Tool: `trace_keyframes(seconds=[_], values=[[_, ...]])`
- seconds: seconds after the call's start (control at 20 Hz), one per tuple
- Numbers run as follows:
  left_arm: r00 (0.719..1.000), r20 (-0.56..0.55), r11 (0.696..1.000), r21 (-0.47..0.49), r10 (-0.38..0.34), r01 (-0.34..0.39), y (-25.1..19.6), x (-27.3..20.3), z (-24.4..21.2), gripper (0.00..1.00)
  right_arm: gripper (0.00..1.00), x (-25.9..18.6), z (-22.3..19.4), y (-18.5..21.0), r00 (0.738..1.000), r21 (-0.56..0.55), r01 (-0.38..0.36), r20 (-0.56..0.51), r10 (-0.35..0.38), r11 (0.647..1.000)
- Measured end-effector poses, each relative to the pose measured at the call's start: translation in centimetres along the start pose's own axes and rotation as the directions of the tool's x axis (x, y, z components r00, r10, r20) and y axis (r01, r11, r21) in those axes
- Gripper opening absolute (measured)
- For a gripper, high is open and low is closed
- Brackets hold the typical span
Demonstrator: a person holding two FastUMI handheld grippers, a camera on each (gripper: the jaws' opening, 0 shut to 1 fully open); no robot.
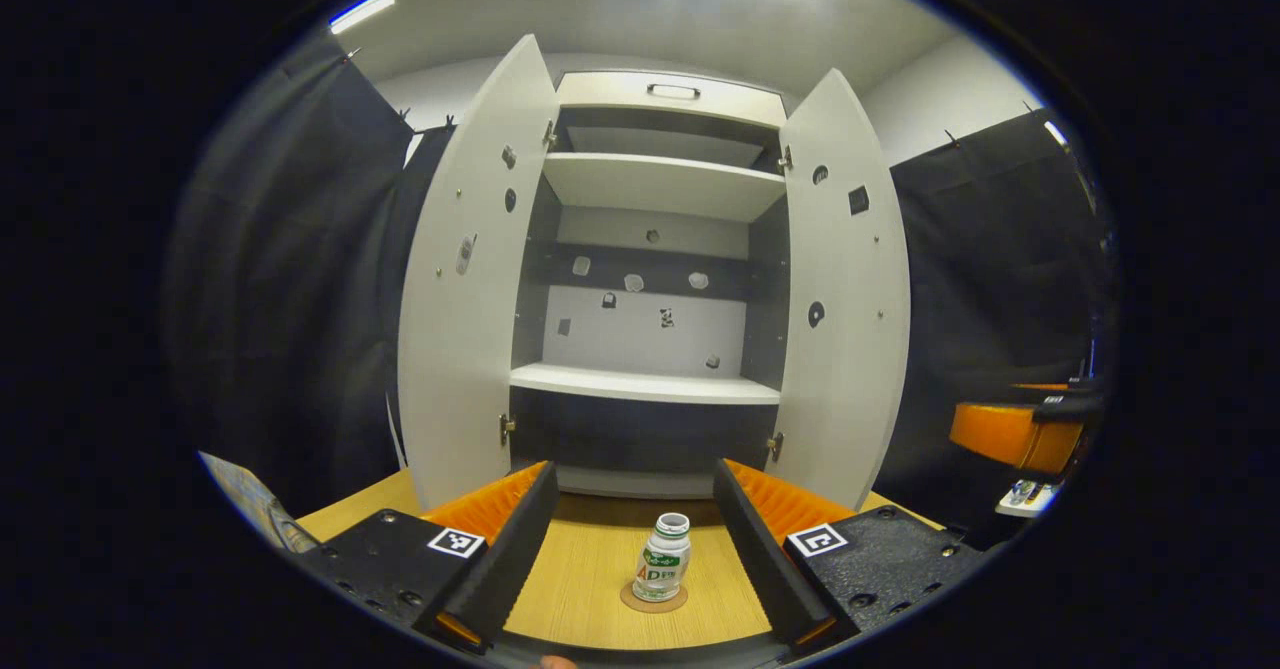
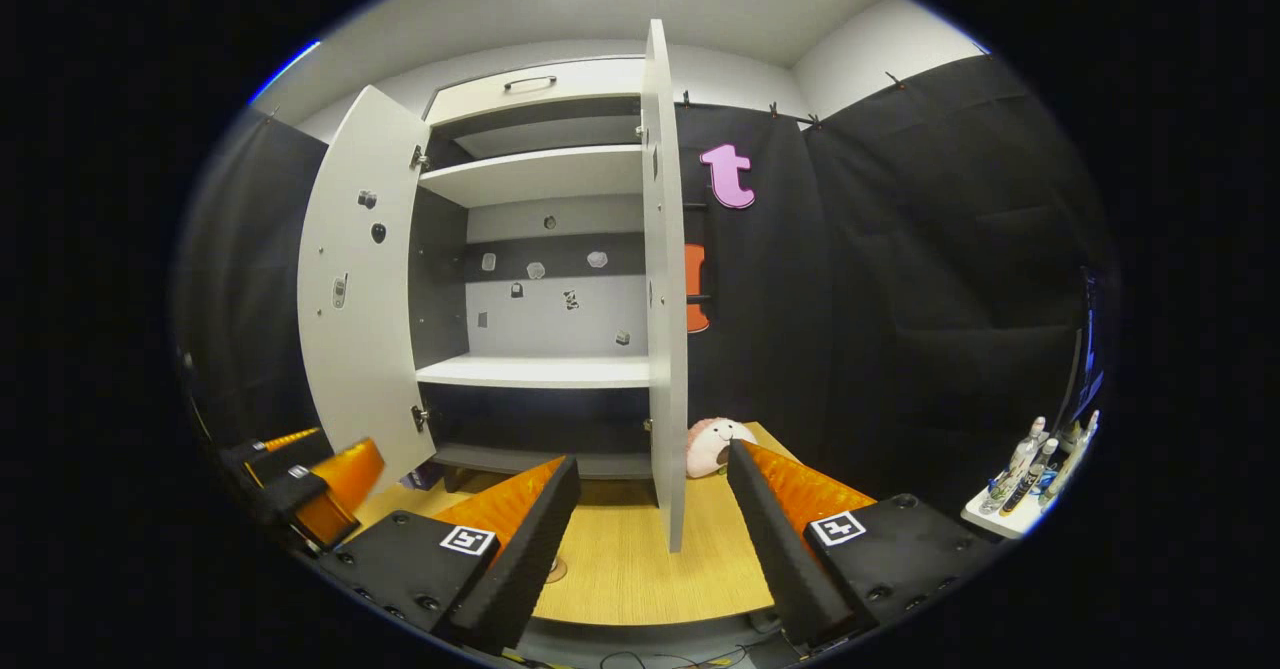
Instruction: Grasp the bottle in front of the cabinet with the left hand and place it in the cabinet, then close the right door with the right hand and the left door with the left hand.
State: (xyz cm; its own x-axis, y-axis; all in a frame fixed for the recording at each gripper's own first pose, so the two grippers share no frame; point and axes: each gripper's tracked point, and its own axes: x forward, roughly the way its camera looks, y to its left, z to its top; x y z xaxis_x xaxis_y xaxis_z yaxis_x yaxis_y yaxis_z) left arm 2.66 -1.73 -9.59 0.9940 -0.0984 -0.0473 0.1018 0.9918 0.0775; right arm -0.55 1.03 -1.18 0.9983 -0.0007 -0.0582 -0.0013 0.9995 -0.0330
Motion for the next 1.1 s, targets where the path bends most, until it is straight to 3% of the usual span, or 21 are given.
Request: trace_keyframes(seconds=[0.3,0.55,0.75,1.1], values=[[0.995,-0.102,0.998,0.056,-0.005,0.011,-0.8,3.1,-9.0,0.95,0.98,0.3,0.2,-1.1,0.999,-0.032,0.039,-0.005,-0.039,0.999],[0.986,-0.16,0.996,0.067,-0.039,0.05,-2.1,6.1,-15.3,0.95,0.98,0.3,-0.5,-2.8,0.996,-0.078,0.08,-0.021,-0.082,0.994],[0.975,-0.222,0.999,0.042,-0.023,0.033,-2.6,8.3,-20.2,0.95,0.98,0.5,-1.0,-3.7,0.993,-0.108,0.105,-0.034,-0.109,0.989],[0.965,-0.261,0.997,0.064,-0.014,0.032,-3.1,11.6,-24.5,0.95,0.98,1.3,-2.6,-5.3,0.988,-0.137,0.133,-0.058,-0.141,0.982]])
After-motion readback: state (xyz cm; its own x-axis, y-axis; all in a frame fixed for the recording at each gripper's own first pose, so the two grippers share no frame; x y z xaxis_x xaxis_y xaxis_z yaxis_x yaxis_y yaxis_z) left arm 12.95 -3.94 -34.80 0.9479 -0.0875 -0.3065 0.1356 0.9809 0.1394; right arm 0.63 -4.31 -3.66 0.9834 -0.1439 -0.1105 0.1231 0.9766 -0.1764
